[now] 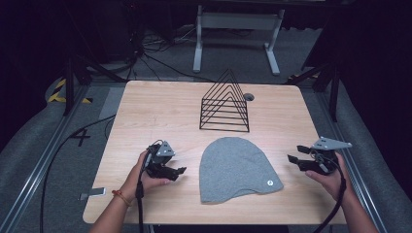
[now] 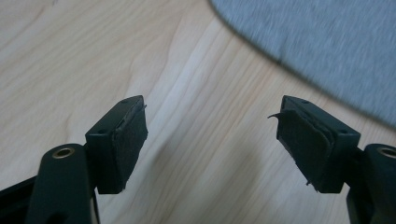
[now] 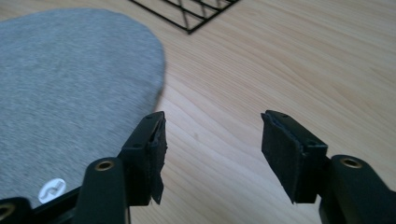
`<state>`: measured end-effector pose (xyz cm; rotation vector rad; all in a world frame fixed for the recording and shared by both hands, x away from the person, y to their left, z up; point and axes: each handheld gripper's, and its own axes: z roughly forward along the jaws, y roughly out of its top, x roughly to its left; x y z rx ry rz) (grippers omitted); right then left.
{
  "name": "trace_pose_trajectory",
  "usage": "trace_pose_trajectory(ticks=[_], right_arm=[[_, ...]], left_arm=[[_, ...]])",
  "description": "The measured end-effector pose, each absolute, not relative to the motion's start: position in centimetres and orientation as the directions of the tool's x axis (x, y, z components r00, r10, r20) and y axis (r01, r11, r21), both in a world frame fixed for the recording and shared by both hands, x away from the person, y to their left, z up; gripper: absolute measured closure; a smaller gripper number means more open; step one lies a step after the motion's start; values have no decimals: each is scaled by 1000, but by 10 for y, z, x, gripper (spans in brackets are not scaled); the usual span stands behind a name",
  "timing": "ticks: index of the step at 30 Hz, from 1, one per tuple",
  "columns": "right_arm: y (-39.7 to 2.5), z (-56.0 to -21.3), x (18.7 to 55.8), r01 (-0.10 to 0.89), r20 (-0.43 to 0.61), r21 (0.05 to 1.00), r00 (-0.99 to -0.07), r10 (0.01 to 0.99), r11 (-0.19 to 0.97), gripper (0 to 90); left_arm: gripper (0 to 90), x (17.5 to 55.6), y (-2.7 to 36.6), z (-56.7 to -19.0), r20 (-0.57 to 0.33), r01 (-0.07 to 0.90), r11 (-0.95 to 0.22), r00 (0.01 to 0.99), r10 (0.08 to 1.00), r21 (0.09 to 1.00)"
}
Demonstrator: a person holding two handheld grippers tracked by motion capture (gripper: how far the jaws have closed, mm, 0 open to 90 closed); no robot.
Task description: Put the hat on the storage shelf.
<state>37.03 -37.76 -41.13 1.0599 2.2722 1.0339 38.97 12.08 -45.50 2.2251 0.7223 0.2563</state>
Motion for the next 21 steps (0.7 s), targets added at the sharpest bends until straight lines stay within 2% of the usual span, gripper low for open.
trace_pose_trajectory(ticks=[3, 10, 18, 21], right_arm=[[-357, -409, 383, 453, -59, 763, -660, 749, 460, 444], [-311, -421, 408, 440, -57, 724, -730, 682, 532, 464], [-300, -442, 417, 471, -27, 711, -724, 690, 522, 442], [-295, -452, 418, 475, -63, 678, -722, 689, 561, 445]], left_arm=[[250, 392, 105, -452, -57, 407, -538, 832, 551, 738], [263, 402, 63, -455, -30, 384, -583, 851, 524, 716], [264, 410, 49, -465, -27, 405, -589, 838, 544, 699], [251, 412, 54, -469, -28, 422, -589, 828, 560, 689]])
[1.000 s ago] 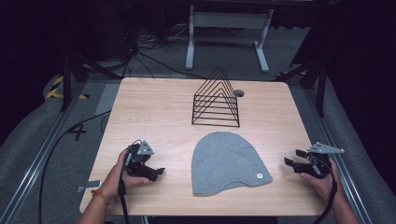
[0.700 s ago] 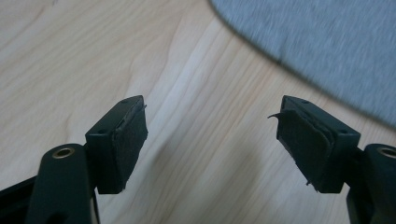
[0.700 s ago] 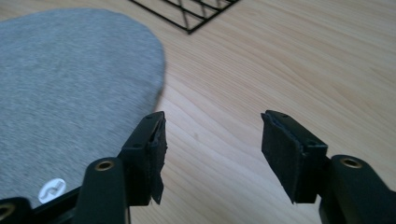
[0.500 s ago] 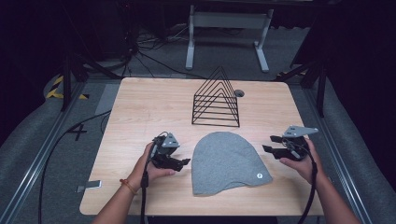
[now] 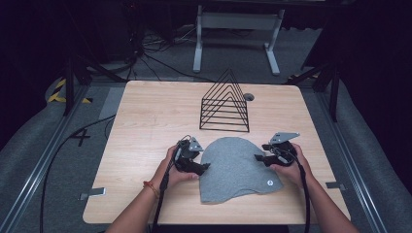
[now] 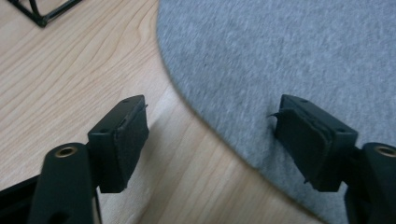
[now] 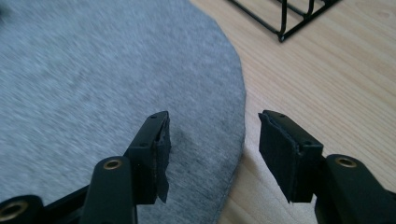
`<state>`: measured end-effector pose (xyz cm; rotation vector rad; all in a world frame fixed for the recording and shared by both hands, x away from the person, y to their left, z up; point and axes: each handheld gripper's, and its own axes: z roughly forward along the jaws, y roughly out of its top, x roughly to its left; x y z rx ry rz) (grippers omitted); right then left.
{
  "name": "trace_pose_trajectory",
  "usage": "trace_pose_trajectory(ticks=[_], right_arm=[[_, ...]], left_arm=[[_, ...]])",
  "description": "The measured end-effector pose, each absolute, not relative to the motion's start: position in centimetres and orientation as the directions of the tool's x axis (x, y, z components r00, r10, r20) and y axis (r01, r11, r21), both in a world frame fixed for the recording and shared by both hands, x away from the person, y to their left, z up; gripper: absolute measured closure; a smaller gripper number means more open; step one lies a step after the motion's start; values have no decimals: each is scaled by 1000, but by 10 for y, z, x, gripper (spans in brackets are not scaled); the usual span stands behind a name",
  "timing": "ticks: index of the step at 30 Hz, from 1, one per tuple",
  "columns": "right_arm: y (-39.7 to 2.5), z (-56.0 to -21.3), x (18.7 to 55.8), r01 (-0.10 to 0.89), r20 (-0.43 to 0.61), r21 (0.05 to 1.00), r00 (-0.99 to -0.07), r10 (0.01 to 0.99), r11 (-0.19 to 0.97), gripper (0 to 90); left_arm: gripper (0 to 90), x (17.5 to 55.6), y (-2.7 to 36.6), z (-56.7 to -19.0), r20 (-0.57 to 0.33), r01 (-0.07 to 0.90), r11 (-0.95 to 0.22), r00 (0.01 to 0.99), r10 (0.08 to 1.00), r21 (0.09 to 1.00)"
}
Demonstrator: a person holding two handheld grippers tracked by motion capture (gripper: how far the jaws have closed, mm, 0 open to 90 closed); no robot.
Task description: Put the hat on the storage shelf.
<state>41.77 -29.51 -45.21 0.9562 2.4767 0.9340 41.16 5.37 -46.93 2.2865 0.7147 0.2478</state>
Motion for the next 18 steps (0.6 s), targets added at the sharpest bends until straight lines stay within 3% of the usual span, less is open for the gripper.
trace_pose_trajectory(ticks=[9, 18], right_arm=[[-295, -456, 415, 500, -12, 675, -728, 685, 543, 442], [-283, -451, 396, 478, -34, 626, -773, 634, 616, 458]], left_arm=[[237, 415, 62, -471, -9, 422, -574, 811, 585, 701], [245, 418, 68, -468, -18, 431, -598, 821, 571, 676]])
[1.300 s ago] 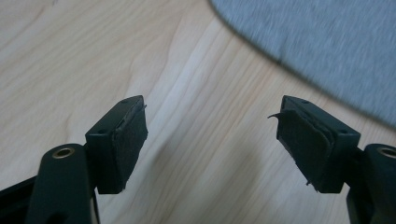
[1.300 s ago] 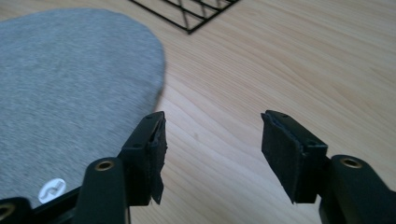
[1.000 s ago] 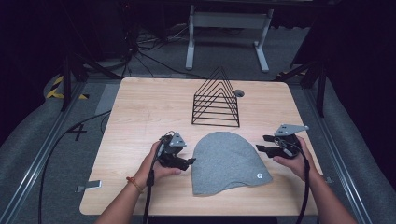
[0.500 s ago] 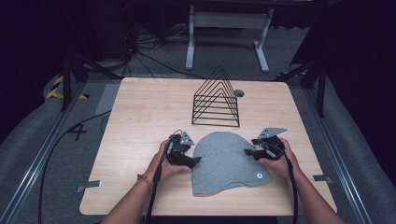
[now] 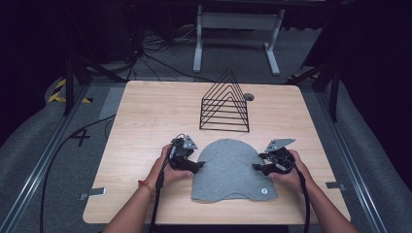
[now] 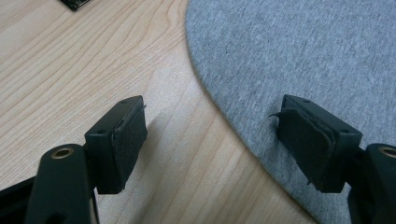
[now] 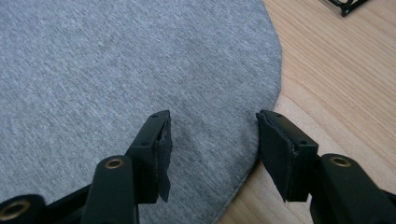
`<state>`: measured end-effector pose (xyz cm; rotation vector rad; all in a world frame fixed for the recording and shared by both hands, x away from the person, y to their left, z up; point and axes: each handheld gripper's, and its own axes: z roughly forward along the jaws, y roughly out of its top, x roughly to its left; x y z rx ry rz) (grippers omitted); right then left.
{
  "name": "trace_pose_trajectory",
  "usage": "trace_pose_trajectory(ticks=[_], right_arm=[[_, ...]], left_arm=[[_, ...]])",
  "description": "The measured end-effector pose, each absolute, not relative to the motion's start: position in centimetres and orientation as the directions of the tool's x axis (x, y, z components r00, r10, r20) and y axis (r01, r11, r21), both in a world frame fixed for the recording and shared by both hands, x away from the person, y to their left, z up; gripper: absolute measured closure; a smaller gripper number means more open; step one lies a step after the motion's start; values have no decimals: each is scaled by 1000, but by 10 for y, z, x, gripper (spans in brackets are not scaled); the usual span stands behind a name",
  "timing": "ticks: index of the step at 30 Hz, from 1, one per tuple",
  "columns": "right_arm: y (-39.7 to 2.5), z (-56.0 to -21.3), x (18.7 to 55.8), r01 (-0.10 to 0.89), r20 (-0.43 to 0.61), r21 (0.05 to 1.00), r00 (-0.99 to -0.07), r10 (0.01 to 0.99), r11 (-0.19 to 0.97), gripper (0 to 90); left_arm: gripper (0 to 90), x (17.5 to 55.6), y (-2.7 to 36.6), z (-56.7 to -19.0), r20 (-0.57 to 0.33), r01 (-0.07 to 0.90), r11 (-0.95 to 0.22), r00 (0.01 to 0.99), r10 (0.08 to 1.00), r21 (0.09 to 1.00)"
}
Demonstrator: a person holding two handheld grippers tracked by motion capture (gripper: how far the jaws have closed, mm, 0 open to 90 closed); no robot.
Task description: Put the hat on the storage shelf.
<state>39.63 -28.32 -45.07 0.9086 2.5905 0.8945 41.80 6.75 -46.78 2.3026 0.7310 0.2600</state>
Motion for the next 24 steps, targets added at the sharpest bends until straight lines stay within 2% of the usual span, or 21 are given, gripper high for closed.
trace_pose_trajectory(ticks=[5, 11, 13, 15, 19, 24], right_arm=[[-282, -450, 404, 476, -50, 645, -755, 654, 598, 465], [-281, -453, 420, 499, -37, 662, -724, 689, 559, 424], [-282, -455, 423, 514, 2, 667, -724, 689, 539, 418], [-281, -456, 424, 510, -2, 668, -727, 687, 542, 423], [-280, -454, 423, 509, -7, 660, -732, 681, 553, 480], [-274, -451, 419, 519, 7, 642, -740, 673, 564, 676]], left_arm=[[266, 419, 63, -463, 2, 409, -600, 825, 565, 688], [276, 425, 61, -459, -24, 429, -580, 817, 576, 693], [276, 429, 59, -462, -28, 441, -584, 813, 581, 682], [278, 429, 57, -466, -29, 450, -597, 813, 581, 664], [302, 429, 57, -466, -32, 445, -592, 817, 576, 672], [489, 424, 54, -462, -41, 438, -609, 832, 553, 661]])
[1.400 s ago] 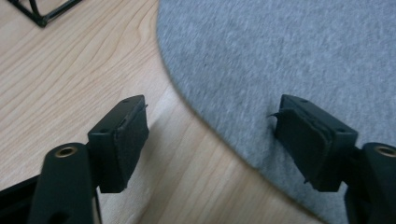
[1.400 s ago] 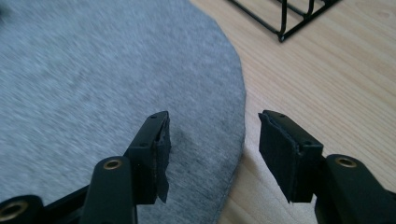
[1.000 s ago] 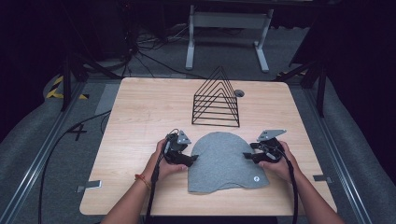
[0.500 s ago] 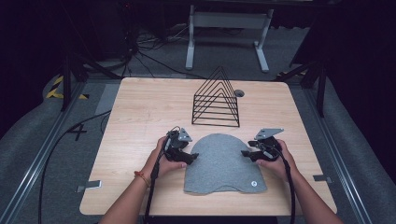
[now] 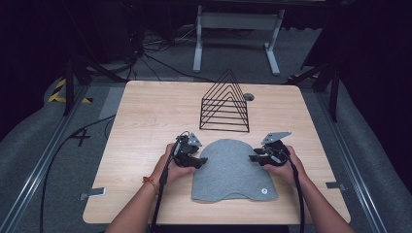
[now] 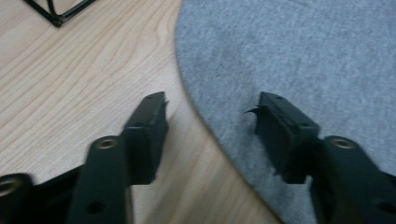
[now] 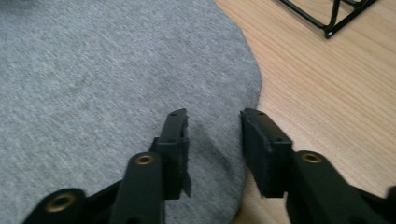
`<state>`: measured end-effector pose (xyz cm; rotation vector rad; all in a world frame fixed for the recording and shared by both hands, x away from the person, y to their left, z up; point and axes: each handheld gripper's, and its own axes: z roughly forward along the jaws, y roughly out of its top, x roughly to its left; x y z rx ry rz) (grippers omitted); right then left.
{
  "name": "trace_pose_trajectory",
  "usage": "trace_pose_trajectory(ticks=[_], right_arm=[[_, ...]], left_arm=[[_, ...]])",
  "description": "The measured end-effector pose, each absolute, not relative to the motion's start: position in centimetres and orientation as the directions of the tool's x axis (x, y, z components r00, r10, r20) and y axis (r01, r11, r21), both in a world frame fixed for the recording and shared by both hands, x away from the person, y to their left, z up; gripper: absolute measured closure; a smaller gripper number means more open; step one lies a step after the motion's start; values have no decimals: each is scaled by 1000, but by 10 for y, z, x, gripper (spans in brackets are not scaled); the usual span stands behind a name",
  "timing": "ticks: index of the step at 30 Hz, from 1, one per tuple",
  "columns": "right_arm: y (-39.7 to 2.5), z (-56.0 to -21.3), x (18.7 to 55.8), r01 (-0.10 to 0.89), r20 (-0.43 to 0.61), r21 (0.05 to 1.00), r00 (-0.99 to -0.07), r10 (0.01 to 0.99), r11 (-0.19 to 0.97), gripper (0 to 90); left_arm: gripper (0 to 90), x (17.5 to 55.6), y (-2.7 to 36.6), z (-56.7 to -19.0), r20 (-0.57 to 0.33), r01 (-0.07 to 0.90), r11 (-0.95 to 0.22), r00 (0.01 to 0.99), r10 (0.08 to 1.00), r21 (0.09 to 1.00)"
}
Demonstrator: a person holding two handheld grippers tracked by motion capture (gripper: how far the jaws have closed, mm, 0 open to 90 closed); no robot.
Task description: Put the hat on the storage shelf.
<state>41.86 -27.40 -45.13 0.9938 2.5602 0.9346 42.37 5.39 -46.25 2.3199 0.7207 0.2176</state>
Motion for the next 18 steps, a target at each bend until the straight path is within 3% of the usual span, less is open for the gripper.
trace_pose_trajectory(ticks=[4, 9, 18], right_arm=[[-273, -451, 417, 532, 43, 639, -746, 665, 555, 818], [-275, -453, 418, 539, 76, 653, -745, 663, 531, 848], [-278, -453, 413, 518, 79, 671, -761, 644, 530, 857]], left_arm=[[675, 422, 53, -461, -62, 436, -613, 844, 533, 659], [832, 426, 57, -463, -112, 447, -592, 850, 515, 671], [869, 423, 56, -460, -85, 428, -611, 858, 507, 666]])
